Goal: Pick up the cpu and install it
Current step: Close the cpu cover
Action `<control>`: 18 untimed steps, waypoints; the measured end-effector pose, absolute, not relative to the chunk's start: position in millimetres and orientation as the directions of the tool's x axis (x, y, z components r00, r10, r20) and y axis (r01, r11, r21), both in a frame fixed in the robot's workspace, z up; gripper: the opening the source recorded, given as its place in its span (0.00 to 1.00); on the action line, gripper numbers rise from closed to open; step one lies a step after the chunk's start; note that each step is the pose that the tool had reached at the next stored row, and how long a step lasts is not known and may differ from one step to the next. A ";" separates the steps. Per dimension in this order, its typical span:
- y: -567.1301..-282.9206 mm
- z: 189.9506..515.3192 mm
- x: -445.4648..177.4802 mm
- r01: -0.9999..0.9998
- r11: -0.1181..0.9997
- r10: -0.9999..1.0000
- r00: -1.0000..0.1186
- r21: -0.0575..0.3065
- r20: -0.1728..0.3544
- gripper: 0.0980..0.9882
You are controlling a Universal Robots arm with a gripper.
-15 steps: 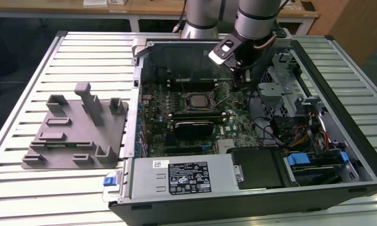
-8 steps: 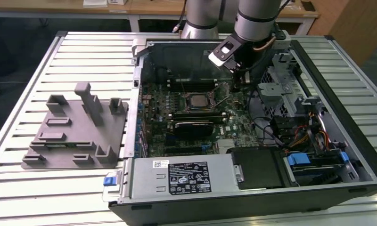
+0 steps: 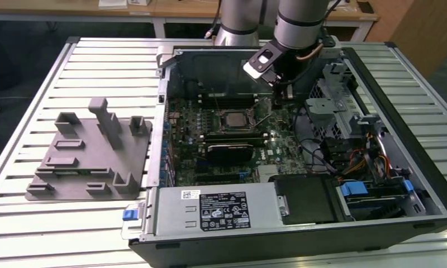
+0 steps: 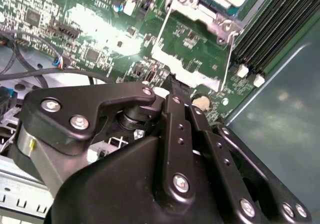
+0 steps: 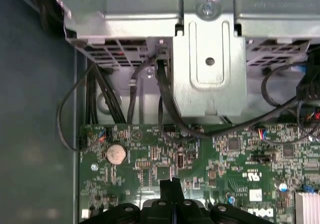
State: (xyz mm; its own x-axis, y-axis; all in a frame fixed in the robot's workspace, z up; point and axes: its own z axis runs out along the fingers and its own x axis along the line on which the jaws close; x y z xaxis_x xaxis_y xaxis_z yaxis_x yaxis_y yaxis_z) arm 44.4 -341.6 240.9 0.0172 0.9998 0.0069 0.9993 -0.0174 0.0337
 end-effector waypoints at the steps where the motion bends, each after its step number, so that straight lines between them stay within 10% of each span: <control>1: -341.6 240.9 42.3 0.999 -0.017 1.000 0.017 0.034 0.007 0.01; 18: -341.6 241.0 -9.1 0.999 -0.019 1.000 0.019 0.038 0.007 0.01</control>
